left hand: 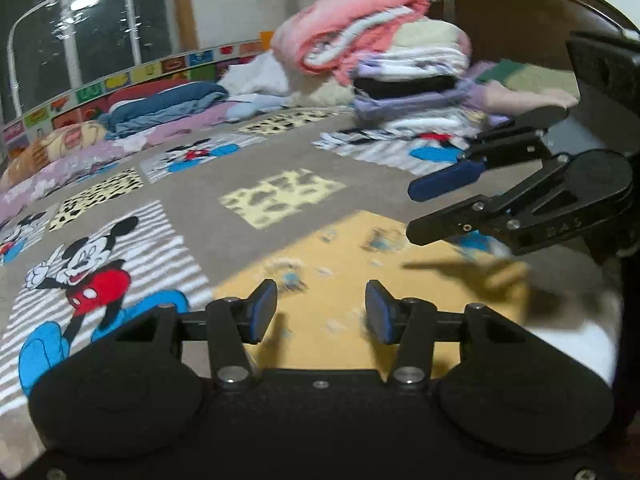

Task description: Fold clothes

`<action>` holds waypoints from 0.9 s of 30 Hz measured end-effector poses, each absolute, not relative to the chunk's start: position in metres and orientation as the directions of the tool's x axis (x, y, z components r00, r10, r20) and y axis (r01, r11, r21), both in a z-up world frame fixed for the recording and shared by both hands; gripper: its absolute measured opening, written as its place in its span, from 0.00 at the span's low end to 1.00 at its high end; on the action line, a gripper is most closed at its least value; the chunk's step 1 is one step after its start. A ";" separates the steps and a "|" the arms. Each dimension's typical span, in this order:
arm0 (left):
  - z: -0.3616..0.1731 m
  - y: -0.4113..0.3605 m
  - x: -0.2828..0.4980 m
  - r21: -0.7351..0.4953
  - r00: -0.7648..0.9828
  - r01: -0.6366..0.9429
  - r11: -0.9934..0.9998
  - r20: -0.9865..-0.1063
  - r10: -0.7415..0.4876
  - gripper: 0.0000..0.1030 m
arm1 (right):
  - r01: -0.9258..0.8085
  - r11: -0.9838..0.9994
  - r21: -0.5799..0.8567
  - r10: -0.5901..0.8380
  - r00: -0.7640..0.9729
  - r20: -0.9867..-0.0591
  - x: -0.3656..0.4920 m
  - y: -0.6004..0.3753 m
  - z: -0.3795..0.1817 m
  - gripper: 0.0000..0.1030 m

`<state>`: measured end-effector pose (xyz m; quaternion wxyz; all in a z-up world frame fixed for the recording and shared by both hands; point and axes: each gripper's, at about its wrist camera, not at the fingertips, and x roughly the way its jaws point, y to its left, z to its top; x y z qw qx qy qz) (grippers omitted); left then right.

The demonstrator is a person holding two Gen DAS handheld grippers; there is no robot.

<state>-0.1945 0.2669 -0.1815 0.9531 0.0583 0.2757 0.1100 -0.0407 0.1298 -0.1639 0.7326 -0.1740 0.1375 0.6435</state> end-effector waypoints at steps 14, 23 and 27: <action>-0.183 0.274 -0.223 -0.081 0.774 -0.377 0.923 -0.574 0.266 0.52 | -0.967 0.232 0.110 0.844 0.143 -0.518 -0.047 0.090 -0.179 0.42; -0.203 0.327 -0.242 -0.556 0.797 -0.480 0.679 -0.599 0.073 0.57 | -0.745 0.316 0.587 0.861 -0.034 -0.507 -0.003 0.086 -0.207 0.54; -0.210 0.338 -0.228 -0.649 0.834 -0.466 0.601 -0.549 0.053 0.56 | -0.697 0.304 0.650 0.872 -0.070 -0.484 0.000 0.109 -0.218 0.53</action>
